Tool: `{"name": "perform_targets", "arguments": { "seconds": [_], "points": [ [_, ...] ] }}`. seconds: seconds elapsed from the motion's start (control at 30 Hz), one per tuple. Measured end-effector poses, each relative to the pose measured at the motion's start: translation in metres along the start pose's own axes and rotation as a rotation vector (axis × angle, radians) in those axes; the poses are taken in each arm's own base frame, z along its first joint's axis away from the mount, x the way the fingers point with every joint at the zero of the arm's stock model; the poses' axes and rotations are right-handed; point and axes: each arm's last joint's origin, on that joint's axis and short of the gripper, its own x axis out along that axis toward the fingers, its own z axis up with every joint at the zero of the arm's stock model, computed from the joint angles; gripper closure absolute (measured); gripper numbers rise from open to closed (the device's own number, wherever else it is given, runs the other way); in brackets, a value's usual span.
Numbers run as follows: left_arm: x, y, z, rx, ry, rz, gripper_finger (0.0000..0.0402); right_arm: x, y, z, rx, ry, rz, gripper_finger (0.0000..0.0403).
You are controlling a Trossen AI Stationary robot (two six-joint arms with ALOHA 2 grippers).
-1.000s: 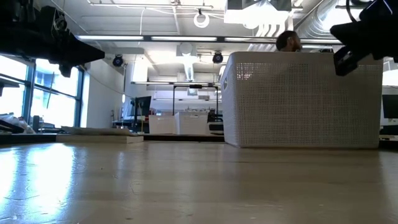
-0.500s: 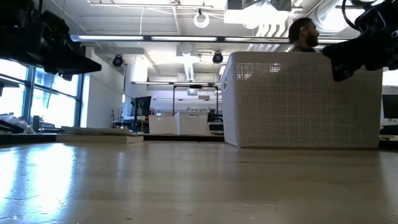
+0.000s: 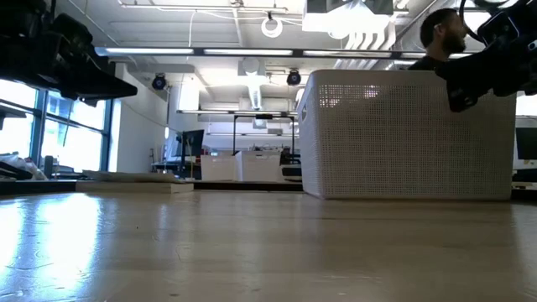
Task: Sort clothes
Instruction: Return to Home Position
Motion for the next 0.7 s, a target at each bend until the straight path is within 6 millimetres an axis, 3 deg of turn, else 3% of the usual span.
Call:
{"name": "perform_targets", "arguments": {
  "seconds": [0.17, 0.37, 0.7],
  "points": [
    [0.0, -0.0001, 0.0011, -0.004, -0.015, 0.006, 0.0397, 0.0, 0.0, 0.0, 0.001, 0.0, 0.001, 0.0402],
    [0.005, -0.0018, 0.002, -0.065, -0.196, 0.015, 0.0397, -0.0009, 0.0004, 0.0013, 0.001, -0.015, 0.007, 0.0402],
    [0.0052, -0.0019, 0.0006, -0.06, -0.181, 0.016, 0.0397, -0.0041, -0.0001, 0.0052, 0.008, -0.065, 0.008, 0.0402]
  ]
}}
